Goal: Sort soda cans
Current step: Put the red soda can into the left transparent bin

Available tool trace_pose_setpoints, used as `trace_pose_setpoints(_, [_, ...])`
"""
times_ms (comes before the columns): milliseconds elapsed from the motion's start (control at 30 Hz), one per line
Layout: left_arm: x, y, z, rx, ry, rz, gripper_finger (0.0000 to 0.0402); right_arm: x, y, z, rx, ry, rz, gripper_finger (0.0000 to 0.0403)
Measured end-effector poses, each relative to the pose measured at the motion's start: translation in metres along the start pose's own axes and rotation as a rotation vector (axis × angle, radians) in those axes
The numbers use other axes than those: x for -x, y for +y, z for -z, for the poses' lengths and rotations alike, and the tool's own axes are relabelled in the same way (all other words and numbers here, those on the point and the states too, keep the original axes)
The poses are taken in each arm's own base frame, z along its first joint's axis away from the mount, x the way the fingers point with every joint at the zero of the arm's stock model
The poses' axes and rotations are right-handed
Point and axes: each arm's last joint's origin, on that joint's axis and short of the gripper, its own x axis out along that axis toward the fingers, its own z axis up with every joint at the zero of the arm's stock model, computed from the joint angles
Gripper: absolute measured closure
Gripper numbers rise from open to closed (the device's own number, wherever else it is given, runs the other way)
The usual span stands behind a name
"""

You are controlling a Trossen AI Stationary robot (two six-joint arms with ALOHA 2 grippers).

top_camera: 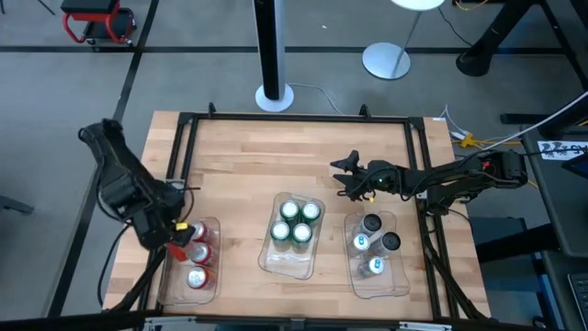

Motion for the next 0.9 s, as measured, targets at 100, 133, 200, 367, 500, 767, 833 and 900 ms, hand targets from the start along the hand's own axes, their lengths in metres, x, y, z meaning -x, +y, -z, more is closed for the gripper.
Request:
trace_pose_setpoints(100, [-0.004, 0.004, 0.010, 0.011, -0.007, -0.053, 0.0100, 0.000, 0.000, 0.000, 0.000, 0.000, 0.000, 0.0125])
trace_pose_setpoints(133, [-0.006, 0.004, 0.013, 0.013, -0.005, -0.059, 0.0100, 0.000, 0.000, 0.000, 0.000, 0.000, 0.000, 0.0125])
trace_pose_setpoints(200, [-0.008, 0.005, 0.020, 0.026, -0.002, -0.070, 0.0100, 0.000, 0.000, 0.000, 0.000, 0.000, 0.000, 0.0125])
trace_pose_setpoints(367, [-0.019, 0.006, 0.033, 0.037, -0.046, -0.147, 0.0100, 0.000, 0.000, 0.000, 0.000, 0.000, 0.000, 0.0125])
trace_pose_setpoints(500, [-0.036, 0.000, 0.046, -0.014, -0.088, -0.203, 0.0100, 0.000, -0.001, 0.000, -0.002, -0.003, 0.009, 0.0125])
trace_pose_setpoints(767, [-0.060, -0.011, 0.059, -0.063, -0.181, -0.203, 0.0100, 0.000, -0.002, -0.001, -0.007, -0.009, 0.025, 0.0125])
trace_pose_setpoints(833, [-0.066, -0.012, 0.061, -0.082, -0.189, -0.229, 0.0100, 0.000, -0.002, -0.001, -0.007, -0.009, 0.025, 0.0125])
trace_pose_setpoints(900, [-0.070, -0.014, 0.063, -0.102, -0.200, -0.247, 0.0100, 0.000, -0.002, -0.001, -0.007, -0.009, 0.025, 0.0125])
